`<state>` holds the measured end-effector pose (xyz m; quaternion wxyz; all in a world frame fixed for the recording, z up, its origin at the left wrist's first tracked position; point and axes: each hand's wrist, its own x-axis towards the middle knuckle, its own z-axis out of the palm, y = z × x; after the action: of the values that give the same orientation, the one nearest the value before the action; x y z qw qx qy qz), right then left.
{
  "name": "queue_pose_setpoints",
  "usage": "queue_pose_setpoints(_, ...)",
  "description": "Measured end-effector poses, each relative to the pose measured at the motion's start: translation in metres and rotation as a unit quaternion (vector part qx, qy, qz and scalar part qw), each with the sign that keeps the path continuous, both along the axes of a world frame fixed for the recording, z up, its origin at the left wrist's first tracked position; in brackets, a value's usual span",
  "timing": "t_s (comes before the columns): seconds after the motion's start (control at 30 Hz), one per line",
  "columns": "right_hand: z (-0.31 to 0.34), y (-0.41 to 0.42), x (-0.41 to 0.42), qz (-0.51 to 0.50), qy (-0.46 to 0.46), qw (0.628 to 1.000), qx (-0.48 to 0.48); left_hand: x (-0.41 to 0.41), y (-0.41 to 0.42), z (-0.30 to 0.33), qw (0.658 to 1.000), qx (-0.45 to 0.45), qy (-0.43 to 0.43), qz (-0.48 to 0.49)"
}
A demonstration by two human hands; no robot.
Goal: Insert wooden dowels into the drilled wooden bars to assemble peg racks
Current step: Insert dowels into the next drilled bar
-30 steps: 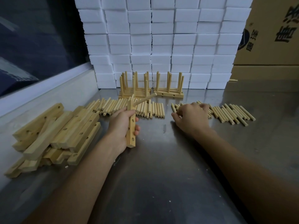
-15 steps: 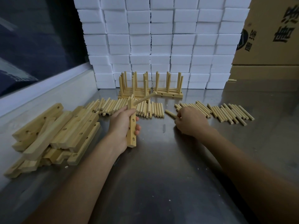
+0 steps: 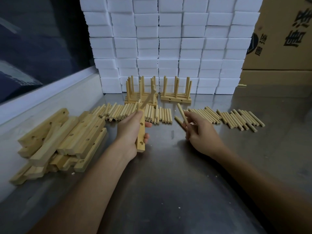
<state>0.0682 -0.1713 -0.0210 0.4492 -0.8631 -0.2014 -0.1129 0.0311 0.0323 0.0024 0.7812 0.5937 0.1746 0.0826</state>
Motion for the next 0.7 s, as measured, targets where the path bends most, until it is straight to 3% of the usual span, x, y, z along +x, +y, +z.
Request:
queue_pose_setpoints(0.1, -0.001, 0.001, 0.001, 0.007, 0.018, 0.999, 0.032, -0.001, -0.001, 0.001, 0.998, -0.055, 0.005, -0.016)
queue_pose_setpoints(0.27, 0.001, 0.000, 0.001, -0.011, -0.028, 0.999, 0.043, -0.004, -0.005, 0.004, 0.993, -0.108, -0.011, -0.042)
queue_pose_setpoints(0.47, 0.003, -0.001, 0.004, -0.024, -0.029, 0.996, 0.085, -0.006, -0.008, 0.002, 0.996, -0.059, -0.013, -0.059)
queue_pose_setpoints(0.7, 0.005, -0.004, 0.002, -0.011, -0.009, 0.990, 0.139, -0.004, -0.011, -0.004, 0.995, -0.072, -0.018, -0.061)
